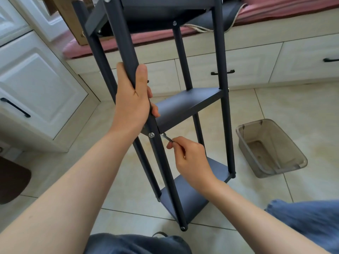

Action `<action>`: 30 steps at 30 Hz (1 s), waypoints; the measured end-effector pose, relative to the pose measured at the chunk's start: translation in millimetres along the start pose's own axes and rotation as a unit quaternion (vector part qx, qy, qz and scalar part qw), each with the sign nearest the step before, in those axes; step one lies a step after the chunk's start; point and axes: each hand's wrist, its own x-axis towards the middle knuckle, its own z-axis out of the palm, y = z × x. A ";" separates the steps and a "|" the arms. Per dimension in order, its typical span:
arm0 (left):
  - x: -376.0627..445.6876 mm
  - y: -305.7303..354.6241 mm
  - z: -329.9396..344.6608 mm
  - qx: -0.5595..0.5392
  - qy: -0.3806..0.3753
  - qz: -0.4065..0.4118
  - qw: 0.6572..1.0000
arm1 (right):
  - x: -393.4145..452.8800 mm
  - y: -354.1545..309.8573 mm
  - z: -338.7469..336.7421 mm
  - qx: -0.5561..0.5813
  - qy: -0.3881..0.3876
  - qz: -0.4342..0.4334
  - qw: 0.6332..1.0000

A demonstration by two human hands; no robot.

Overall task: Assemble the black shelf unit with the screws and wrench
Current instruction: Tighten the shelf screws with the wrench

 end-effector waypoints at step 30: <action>4.8 -8.8 -6.9 -0.014 0.005 0.000 1.000 | 30.2 6.8 25.7 0.015 -0.015 -0.062 0.998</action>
